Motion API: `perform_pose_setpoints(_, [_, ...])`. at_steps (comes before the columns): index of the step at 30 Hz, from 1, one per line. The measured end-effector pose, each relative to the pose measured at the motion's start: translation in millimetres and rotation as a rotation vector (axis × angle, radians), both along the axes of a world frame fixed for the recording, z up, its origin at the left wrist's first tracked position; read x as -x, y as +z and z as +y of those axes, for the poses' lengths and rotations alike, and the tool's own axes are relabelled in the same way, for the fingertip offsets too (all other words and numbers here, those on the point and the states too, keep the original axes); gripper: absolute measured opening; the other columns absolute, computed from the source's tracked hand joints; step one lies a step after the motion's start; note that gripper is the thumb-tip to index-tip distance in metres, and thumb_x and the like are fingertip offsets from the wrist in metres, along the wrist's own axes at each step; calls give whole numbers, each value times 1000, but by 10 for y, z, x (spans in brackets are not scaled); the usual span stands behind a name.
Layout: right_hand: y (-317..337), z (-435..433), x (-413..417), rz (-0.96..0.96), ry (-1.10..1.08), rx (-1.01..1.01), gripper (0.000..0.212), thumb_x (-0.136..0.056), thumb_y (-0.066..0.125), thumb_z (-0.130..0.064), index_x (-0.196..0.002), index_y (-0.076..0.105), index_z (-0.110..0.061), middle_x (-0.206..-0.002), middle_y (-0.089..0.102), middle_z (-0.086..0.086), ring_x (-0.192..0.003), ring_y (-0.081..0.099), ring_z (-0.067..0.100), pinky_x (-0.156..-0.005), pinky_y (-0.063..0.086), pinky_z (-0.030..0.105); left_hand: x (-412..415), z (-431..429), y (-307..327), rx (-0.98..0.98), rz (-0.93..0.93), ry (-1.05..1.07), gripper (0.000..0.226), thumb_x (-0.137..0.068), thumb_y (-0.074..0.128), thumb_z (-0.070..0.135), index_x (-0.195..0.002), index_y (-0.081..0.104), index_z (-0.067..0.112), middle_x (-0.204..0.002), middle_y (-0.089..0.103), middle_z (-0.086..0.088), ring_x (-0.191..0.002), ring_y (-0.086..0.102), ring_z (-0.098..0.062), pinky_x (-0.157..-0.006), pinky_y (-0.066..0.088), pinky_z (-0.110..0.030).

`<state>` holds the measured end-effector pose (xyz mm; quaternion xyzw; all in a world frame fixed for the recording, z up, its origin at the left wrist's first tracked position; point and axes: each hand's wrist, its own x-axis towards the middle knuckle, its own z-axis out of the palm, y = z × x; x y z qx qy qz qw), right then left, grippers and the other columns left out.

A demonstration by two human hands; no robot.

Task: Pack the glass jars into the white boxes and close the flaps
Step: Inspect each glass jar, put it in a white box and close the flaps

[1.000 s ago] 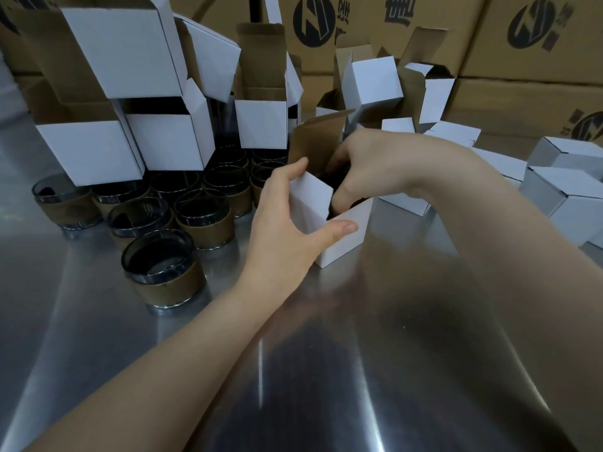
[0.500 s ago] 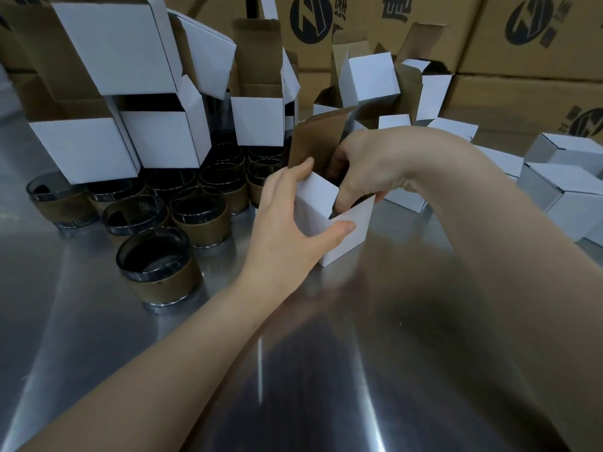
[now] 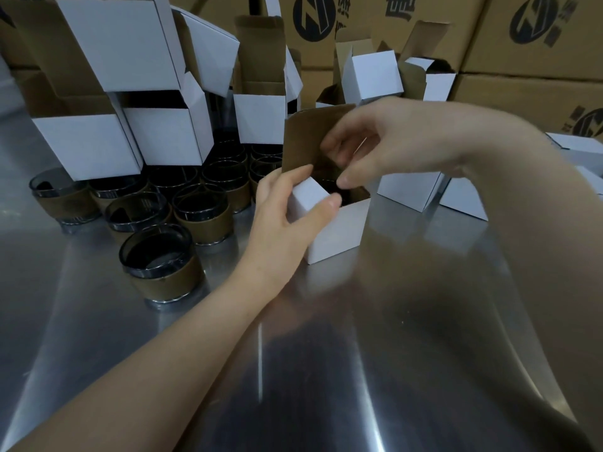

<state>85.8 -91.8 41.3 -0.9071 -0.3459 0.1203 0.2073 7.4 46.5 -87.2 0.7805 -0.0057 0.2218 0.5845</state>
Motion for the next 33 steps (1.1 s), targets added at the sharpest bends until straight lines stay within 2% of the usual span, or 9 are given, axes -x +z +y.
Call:
perform_pose_setpoints(3, [-27, 1, -8, 14, 9, -29, 30, -90, 65, -15, -115, 64, -30, -104, 71, -6, -103, 65, 10, -95, 51, 30, -42, 20, 14, 75, -9, 34, 27, -99, 53, 29, -126, 57, 29, -139, 44, 7, -116, 41, 14, -88, 29, 5])
perform_pose_setpoints(7, [-51, 12, -18, 32, 16, 27, 21, -91, 63, -13, -107, 65, -27, -104, 72, -4, -102, 66, 11, -94, 52, 30, -62, 18, 21, 172, -19, 37, 24, -97, 53, 12, -114, 60, 27, -122, 57, 6, -107, 55, -2, -92, 43, -18])
perform_pose_setpoints(10, [-61, -16, -46, 78, -14, -28, 16, -90, 66, -15, -103, 60, -23, -104, 72, 2, -99, 68, 15, -87, 55, 27, -65, 20, 39, 277, -114, 66, 33, -90, 57, -2, -100, 43, 25, -109, 61, -2, -96, 61, -10, -85, 52, -28])
perform_pose_setpoints(14, [-99, -62, -111, 281, -67, -275, 45, -86, 67, -40, -116, 49, -12, -98, 75, 6, -91, 73, 18, -82, 59, 28, -77, 72, 64, 351, -164, 41, 56, -88, 57, -9, -117, 36, 34, -116, 66, -3, -106, 65, -13, -90, 55, -33])
perform_pose_setpoints(17, [-126, -91, -171, 393, -59, -364, 79, -78, 52, -64, -137, 37, -16, -97, 76, 5, -93, 73, 16, -86, 58, 30, -72, 99, 92, 295, -190, 63, 52, -88, 56, -10, -120, 49, 31, -114, 67, 4, -105, 65, -7, -87, 54, -25])
perform_pose_setpoints(19, [-145, -98, -196, 382, -23, -355, 67, -88, 45, -64, -140, 40, -23, -96, 77, 3, -94, 73, 15, -85, 58, 28, -64, 102, 104, 258, -215, 94, 42, -88, 56, -11, -108, 57, 25, -108, 67, 8, -104, 64, -5, -90, 52, -23])
perform_pose_setpoints(23, [-173, -75, -226, 250, 37, -333, 20, -95, 59, -32, -109, 72, -27, -94, 76, -8, -90, 73, 10, -70, 57, 17, -48, 104, 87, 236, -227, 112, 28, -88, 62, -4, -102, 59, 20, -105, 66, 4, -104, 63, -9, -94, 51, -27])
perform_pose_setpoints(29, [-170, -92, -218, 223, 120, -329, 35, -65, 73, -36, -99, 77, -25, -95, 76, -3, -89, 73, 13, -74, 59, 21, -13, 87, 42, 199, -157, 30, 52, -70, 82, 25, -112, 53, 21, -116, 60, 2, -111, 59, -10, -94, 51, -28])
perform_pose_setpoints(33, [-178, -65, -212, 67, 147, -219, 24, -75, 77, -33, -99, 74, -28, -71, 71, -15, -69, 68, 2, -61, 50, 9, 10, 70, 53, 153, -138, -3, 45, -71, 73, 46, -108, 55, 30, -118, 57, 4, -111, 57, -12, -87, 51, -25])
